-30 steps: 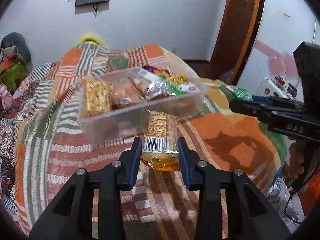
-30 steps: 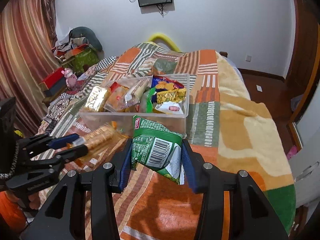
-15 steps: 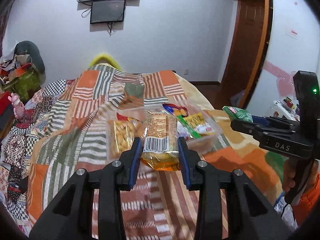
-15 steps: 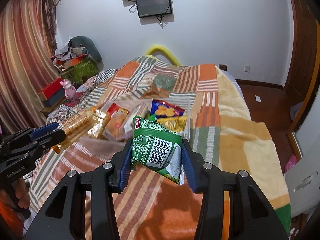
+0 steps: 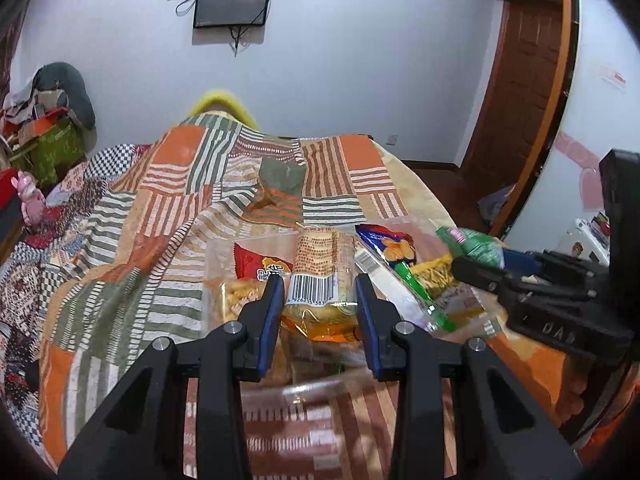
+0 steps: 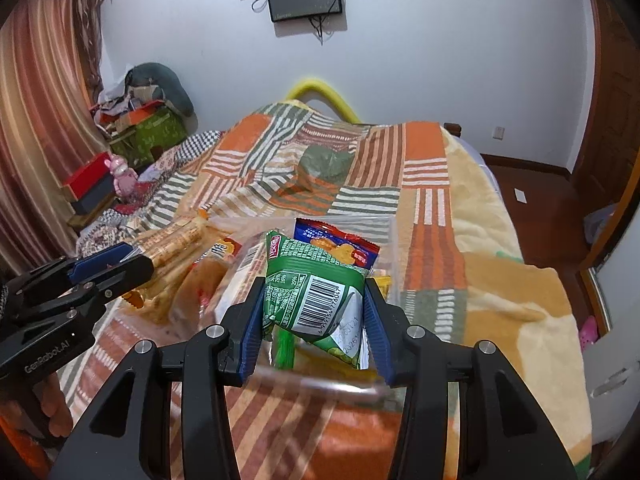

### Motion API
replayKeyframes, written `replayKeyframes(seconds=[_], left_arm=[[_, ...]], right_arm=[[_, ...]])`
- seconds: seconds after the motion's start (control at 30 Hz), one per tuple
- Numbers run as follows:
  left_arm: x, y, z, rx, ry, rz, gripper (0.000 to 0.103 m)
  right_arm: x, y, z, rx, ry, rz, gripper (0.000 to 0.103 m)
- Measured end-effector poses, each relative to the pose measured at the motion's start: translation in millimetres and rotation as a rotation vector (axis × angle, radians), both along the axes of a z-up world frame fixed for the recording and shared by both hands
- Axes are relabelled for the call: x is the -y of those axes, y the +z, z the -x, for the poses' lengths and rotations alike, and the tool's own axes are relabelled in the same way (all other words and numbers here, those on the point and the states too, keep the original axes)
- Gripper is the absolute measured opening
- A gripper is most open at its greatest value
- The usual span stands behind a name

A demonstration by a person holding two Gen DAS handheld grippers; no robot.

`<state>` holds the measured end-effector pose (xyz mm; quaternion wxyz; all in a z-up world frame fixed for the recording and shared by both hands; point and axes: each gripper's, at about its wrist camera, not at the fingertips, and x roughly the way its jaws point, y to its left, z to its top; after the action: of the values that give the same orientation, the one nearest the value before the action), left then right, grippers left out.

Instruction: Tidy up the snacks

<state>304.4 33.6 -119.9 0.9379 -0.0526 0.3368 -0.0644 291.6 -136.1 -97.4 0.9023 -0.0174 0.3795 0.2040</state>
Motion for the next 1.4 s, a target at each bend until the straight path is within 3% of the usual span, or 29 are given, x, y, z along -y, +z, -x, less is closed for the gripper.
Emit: replayKeyframes(seconds=[0.13, 0.27, 0.43, 0.97, 1.23, 1.4], left_arm=[[-0.5, -8.5, -10.7, -0.024, 0.012, 0.014, 0.039], [2.4, -8.3, -5.0, -0.022, 0.005, -0.009, 0.055], [-1.1, 5.3, 11.2, -0.006, 0.0, 0.007, 0.056], [-8.7, 121.2, 140.4, 0.274, 0.033, 0.0, 0.058], [0.6, 151.5, 200.3, 0.392, 0.053, -0.021, 0.083], [6.2, 157.2, 218.7, 0.431, 0.059, -0.034, 0.096]], right_arm=[[-8.5, -5.3, 0.9, 0.006, 0.024, 0.03, 0.047], [-5.3, -1.7, 6.6, 0.022, 0.033, 0.034, 0.052], [4.6, 15.9, 17.5, 0.044, 0.028, -0.001, 0.054], [37.3, 128.5, 129.9, 0.318, 0.008, -0.109, 0.054], [40.8, 144.4, 169.2, 0.396, 0.006, -0.131, 0.063], [39.9, 143.3, 181.1, 0.429, -0.013, -0.131, 0.084]])
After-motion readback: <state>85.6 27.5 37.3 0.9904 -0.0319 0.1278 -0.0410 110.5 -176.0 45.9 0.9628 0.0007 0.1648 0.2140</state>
